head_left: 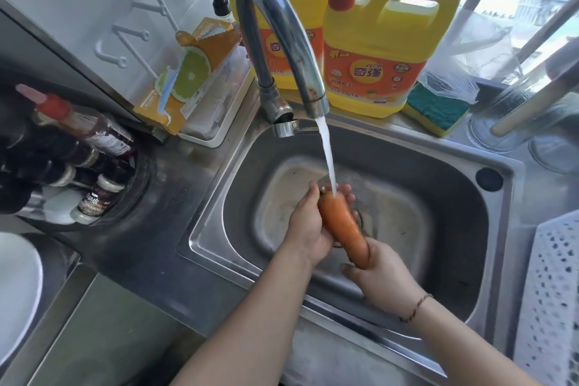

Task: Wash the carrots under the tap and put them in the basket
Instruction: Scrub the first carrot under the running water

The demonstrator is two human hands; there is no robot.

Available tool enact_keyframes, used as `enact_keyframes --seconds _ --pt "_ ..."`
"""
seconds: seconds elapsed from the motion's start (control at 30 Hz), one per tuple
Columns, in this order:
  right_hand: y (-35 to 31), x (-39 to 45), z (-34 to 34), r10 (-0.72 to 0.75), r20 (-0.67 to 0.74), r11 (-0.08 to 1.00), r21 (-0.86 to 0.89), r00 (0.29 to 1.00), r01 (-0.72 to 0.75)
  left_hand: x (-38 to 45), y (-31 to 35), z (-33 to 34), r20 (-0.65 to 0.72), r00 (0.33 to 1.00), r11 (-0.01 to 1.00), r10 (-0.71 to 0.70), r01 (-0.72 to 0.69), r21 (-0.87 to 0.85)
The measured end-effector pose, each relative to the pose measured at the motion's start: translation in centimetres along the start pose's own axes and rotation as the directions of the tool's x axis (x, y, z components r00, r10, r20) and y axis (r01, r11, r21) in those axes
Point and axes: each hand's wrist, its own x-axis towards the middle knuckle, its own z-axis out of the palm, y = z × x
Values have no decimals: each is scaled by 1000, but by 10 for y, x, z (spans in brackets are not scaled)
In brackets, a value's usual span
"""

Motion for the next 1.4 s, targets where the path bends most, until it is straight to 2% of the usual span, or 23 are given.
enact_keyframes --seconds 0.1,0.17,0.23,0.3,0.33,0.37,0.43,0.5,0.53,0.6,0.67,0.73,0.77,0.8,0.87,0.93,0.97,1.03,1.1,1.17,1.23,1.33,1.4 --pt "3 2 -14 89 -30 996 -2 996 -89 -7 11 -9 170 985 980 24 -57 189" --pt "1 -1 -18 76 -119 978 -182 990 -97 -9 15 -12 220 975 928 32 -111 356" --pt "-8 -7 -14 13 -209 876 -469 978 -112 -3 12 -5 102 987 878 122 -155 453" --pt "-13 -9 -9 -52 -212 783 -615 976 -92 4 6 2 -60 978 885 202 -156 439" --pt "-15 -8 -8 -33 -201 790 -605 979 -98 5 3 4 -97 974 905 206 -152 396" --pt "-13 -5 -9 2 -166 860 -503 986 -86 5 2 3 -93 978 930 185 -144 339" --pt "-11 1 -17 127 18 982 -141 992 -124 -4 4 -4 21 993 969 117 -119 218" --pt "-11 3 -23 181 174 973 108 968 -202 -14 9 -8 161 985 994 67 -81 78" --pt "-12 3 -23 171 162 977 96 972 -188 -15 10 -8 191 980 996 64 -74 44" --pt "-13 2 -19 111 -18 984 -137 994 -112 -9 10 -3 99 992 994 79 -86 69" --pt "-19 -5 -12 56 -163 895 -428 985 -122 -3 8 7 -103 991 983 89 -70 171" --pt "-19 -8 -5 6 -219 842 -526 976 -123 -1 8 15 -196 976 976 98 -55 212" --pt "-16 -8 -3 11 -221 856 -502 975 -124 -1 7 15 -182 977 969 112 -67 239" --pt "-13 -6 -3 38 -198 912 -394 979 -115 -1 6 15 -150 980 958 128 -82 276" --pt "-4 1 -11 134 -6 991 -18 991 -134 -6 3 10 0 991 947 137 -131 294" --pt "0 3 -24 183 290 921 285 939 -268 -13 3 0 212 972 974 105 -144 176" --pt "0 2 -30 161 418 873 363 894 -327 -16 4 -4 316 944 987 99 -132 87" --pt "-3 1 -38 98 580 805 432 809 -408 -19 2 -11 461 880 994 109 -87 -68" --pt "-6 0 -40 50 664 747 471 746 -469 -18 -2 -16 536 835 989 126 -61 -137" --pt "-10 0 -40 19 707 693 501 707 -519 -18 -6 -17 544 833 992 99 -39 -122" --pt "-11 0 -36 22 719 666 507 695 -546 -20 -9 -11 486 872 995 51 -3 -99" --pt "-7 -1 -29 101 689 736 433 717 -520 -22 -12 4 214 977 997 22 -6 -74" --pt "-8 -2 -24 150 636 780 394 757 -485 -19 -11 9 65 997 999 29 -26 -44"
